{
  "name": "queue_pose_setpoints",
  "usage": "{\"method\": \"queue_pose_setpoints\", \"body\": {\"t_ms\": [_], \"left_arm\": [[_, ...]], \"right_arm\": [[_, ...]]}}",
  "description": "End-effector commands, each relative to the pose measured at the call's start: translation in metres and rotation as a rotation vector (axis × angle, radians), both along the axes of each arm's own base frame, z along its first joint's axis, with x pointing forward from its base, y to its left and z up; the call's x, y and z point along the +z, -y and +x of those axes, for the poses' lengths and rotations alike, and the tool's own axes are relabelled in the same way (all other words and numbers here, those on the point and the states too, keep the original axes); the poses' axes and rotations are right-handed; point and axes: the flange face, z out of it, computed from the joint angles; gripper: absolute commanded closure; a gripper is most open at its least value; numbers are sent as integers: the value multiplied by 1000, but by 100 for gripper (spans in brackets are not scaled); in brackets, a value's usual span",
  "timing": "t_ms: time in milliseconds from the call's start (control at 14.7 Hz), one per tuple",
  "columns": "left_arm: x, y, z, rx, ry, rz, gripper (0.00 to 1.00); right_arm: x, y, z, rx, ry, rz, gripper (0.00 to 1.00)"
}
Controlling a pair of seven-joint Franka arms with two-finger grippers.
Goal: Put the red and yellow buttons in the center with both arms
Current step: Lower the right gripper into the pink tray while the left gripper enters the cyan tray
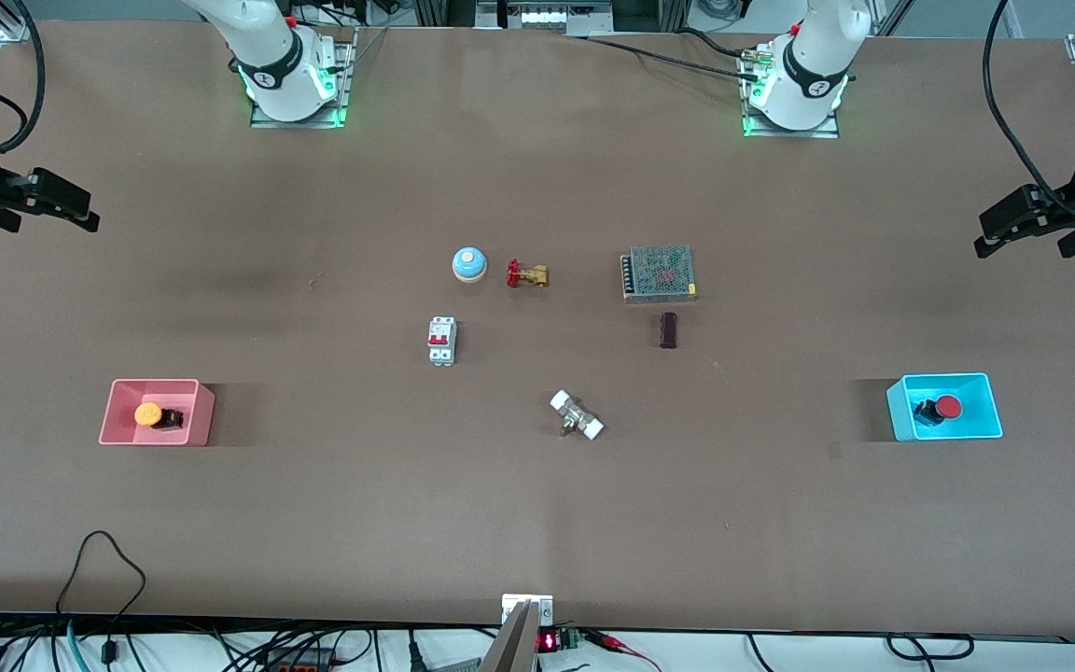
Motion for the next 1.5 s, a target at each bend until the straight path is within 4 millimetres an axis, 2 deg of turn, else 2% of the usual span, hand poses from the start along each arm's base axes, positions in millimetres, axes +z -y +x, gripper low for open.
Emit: {"method": "queue_pose_setpoints", "body": {"t_ms": [0, 273, 477, 818, 955, 1091, 1227, 1432], "left_arm": [[11, 0, -5, 0, 7, 3, 0], [5, -3, -2, 6, -1, 3, 0], [-21, -11, 16, 10, -9, 17, 0], [-86, -61, 53, -23, -28, 31, 0], [-117, -90, 64, -36, -33, 32, 0], [-153, -107, 78, -78, -35, 34, 0], [-187, -132, 85, -89, -40, 34, 0], [-233, -147, 94, -113, -51, 32, 0]], "right_arm": [[4, -2, -7, -6, 1, -9, 0], [3, -2, -5, -11, 1, -11, 0], [-10, -1, 3, -9, -15, -14, 0], [-79, 4, 49, -14, -47, -42, 0], [-100, 5, 64, -14, -42, -55, 0], [-131, 12, 87, -21, -5, -76, 0], [-171, 24, 113, -25, 5, -116, 0], [-209, 39, 153, -34, 36, -147, 0]]}}
